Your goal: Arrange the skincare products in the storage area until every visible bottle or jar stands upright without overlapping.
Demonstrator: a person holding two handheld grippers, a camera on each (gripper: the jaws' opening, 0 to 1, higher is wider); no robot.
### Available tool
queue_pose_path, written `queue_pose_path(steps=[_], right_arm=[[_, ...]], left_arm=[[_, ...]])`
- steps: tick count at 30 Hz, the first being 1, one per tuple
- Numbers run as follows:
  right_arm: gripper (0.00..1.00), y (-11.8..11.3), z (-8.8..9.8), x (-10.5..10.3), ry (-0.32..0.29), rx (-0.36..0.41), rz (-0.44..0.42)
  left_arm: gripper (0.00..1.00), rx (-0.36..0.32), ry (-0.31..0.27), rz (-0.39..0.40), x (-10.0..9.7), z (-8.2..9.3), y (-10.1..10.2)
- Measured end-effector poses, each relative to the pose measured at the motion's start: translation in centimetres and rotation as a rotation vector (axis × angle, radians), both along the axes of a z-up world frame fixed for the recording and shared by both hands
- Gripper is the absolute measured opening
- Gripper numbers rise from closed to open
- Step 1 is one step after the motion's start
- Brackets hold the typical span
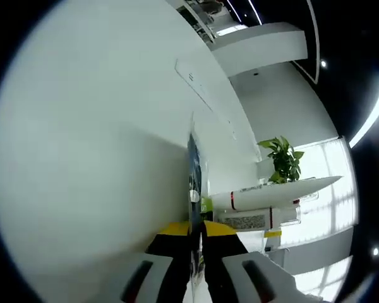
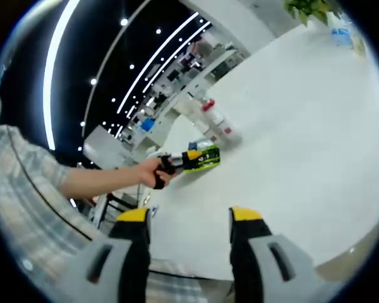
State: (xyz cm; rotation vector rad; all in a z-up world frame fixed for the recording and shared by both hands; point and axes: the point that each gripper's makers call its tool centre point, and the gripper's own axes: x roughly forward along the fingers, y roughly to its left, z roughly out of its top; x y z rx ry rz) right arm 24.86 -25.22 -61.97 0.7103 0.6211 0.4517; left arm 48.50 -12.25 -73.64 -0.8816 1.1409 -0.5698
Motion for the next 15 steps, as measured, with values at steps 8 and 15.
queue_pose_path(steps=[8,15], right_arm=[[0.48,1.3,-1.0,-0.3,0.011,-0.013,0.056],[0.48,2.3,-1.3,-0.6,-0.003,-0.033,0.115]], left_arm=[[0.18,0.080,-0.002,-0.065,-0.2,0.3,0.3],[0.30,0.215,-0.020,-0.130,-0.1,0.3,1.0]])
